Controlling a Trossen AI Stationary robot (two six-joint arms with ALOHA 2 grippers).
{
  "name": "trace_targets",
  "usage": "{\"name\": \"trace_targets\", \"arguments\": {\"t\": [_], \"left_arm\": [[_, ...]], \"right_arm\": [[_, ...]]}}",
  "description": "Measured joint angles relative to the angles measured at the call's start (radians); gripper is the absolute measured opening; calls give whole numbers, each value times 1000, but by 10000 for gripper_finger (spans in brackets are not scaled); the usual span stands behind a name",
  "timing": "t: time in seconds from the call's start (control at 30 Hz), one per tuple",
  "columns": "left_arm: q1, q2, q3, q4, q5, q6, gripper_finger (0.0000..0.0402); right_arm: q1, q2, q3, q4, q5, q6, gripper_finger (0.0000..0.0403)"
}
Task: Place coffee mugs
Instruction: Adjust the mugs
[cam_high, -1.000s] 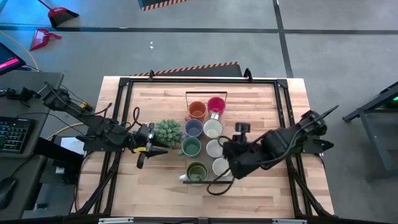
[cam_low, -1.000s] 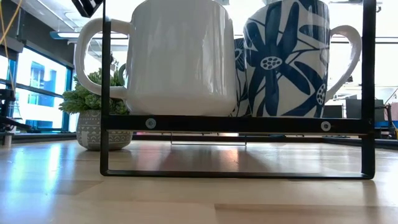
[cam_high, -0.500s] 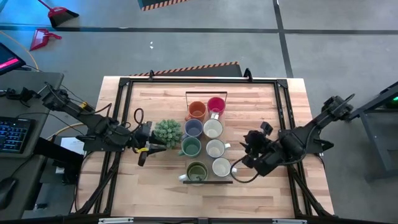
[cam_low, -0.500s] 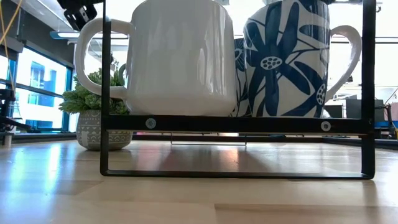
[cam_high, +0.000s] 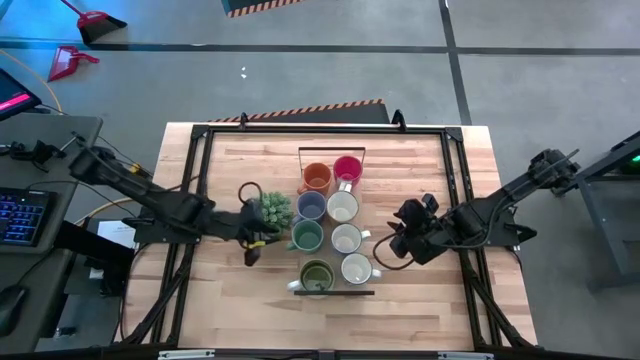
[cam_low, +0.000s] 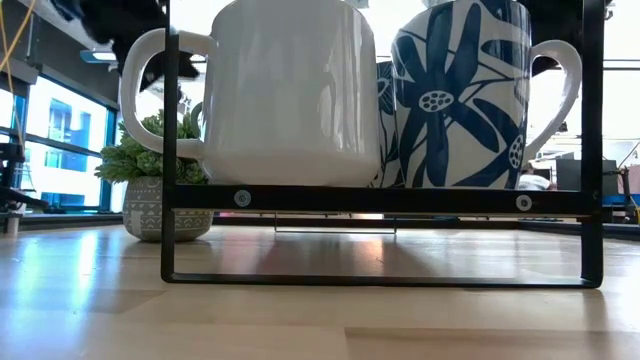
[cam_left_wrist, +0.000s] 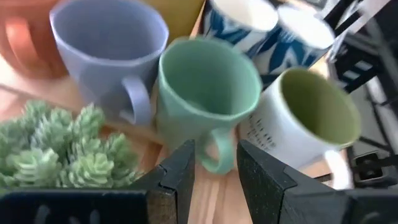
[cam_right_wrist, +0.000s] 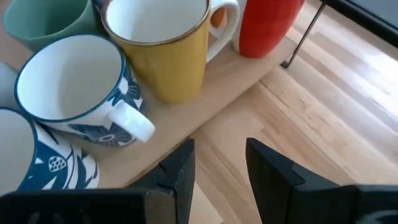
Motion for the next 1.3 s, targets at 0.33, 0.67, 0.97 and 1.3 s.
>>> {"name": "trace_targets", "arguments": {"t": [0.33,0.67,0.97,1.3], "left_arm": [[21,144,0,25,3,-29,106],[60,166,0,96,5,-6,86],[67,166,0,103,24,5,74],[79,166,0,142,22,56,74]], "right_arm": [[0,0,0,10,-36,-2,122],[0,0,0,57,-78,-3,122],[0,0,0,63,-94,-3,122],[0,1,0,100,-94,-3,122]]}}
